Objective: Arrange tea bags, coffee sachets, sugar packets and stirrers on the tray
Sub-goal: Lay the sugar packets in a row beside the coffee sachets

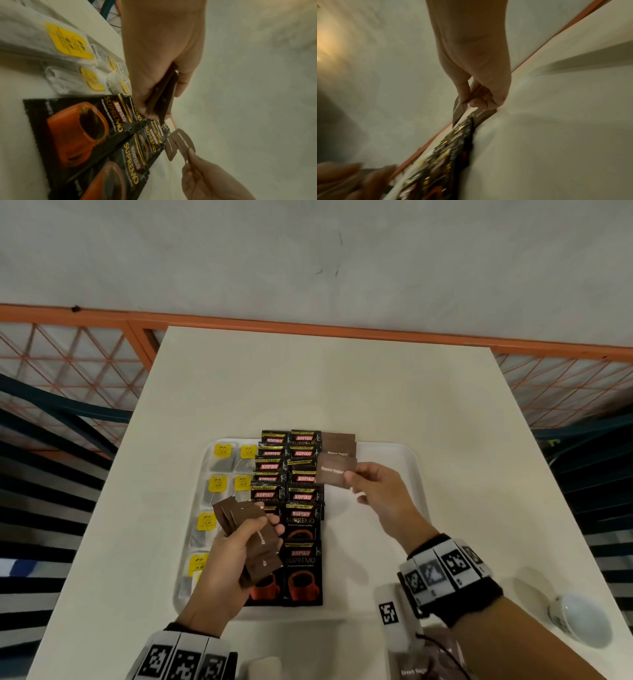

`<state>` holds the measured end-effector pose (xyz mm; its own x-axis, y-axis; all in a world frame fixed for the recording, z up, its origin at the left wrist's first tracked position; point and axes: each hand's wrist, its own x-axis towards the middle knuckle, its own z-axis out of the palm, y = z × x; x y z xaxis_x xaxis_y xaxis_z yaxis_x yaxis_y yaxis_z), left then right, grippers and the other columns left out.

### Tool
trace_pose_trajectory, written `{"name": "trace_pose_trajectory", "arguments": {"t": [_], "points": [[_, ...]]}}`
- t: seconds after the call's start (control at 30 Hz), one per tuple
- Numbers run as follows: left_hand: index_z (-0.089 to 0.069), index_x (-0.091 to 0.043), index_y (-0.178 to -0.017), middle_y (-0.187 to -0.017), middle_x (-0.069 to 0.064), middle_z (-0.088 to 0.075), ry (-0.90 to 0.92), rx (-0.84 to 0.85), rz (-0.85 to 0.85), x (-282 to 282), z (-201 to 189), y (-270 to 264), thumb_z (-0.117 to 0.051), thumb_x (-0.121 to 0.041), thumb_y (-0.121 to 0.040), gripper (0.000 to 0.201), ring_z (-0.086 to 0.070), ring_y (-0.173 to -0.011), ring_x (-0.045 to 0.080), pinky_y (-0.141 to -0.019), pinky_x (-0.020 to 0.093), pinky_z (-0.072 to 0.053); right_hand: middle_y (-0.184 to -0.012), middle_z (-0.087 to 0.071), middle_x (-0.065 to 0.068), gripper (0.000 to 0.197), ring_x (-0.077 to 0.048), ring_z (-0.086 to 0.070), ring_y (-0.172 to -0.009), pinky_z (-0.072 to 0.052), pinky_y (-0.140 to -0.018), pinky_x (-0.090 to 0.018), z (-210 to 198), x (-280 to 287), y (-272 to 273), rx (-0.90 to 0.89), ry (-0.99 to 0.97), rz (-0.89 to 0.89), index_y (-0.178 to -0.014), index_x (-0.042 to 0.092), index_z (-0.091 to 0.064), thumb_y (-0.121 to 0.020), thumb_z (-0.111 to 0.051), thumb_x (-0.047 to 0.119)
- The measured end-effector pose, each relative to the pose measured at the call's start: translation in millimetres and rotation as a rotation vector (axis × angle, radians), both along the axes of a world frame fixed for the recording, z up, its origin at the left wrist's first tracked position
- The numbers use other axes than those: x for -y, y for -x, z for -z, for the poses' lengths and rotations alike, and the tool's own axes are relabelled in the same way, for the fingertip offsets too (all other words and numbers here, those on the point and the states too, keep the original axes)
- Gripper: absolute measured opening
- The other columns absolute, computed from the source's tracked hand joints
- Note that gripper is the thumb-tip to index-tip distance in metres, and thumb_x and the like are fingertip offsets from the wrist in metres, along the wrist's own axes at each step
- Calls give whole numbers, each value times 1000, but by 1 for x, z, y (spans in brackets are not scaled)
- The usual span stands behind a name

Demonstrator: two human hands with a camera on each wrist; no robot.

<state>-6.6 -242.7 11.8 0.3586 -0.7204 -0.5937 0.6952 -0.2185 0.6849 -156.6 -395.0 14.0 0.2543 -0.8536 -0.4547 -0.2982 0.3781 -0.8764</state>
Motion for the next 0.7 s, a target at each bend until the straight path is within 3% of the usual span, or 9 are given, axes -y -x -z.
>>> {"name": "trace_pose_trajectory", "arguments": {"t": [0.17, 0.33, 0.43, 0.53, 0.7], "points": [[-63, -13, -97, -85, 10, -72, 34, -93, -22, -3, -3, -5, -43, -10, -91, 21, -71, -74, 19, -74, 34, -56, -70, -56, 1, 19, -9, -45, -60, -37, -55, -19, 21, 29, -1, -105, -11, 34, -74, 20, -59, -88, -60, 7], [-60, -12, -111, -92, 16, -71, 94, -198, -57, -5, -4, -8, -39, -12, -90, 30, -71, -79, 25, -72, 34, -59, -69, -57, 4, 20, -8, -47, -61, -38, -60, -20, 33, 41, -6, -187, 38, 36, -71, 22, -59, -85, -64, 9], [-59, -12, -113, -92, 15, -71, 107, -208, -51, -4, -4, -8, -38, -12, -89, 32, -71, -78, 25, -70, 34, -59, -70, -55, 3, 6, -9, -46, -61, -36, -57, -18, 31, 43, -4, -142, 10, 59, -86, 13, -61, -88, -60, 8], [-59, -12, -112, -88, 14, -71, 110, -207, -55, -4, -4, -7, -36, -11, -90, 32, -70, -76, 24, -69, 34, -59, -70, -53, 3, 9, -8, -44, -62, -33, -56, -17, 30, 44, -1, -122, 1, 61, -98, 10, -61, -90, -56, 8], [-58, -8, -113, -90, 14, -71, 106, -198, -29, -4, -5, -4, -38, -11, -90, 31, -70, -78, 24, -74, 34, -58, -66, -48, 1, 12, -10, -37, -59, -29, -53, -19, 31, 45, 1, -84, -41, 82, -89, 10, -62, -93, -52, 9]]}}
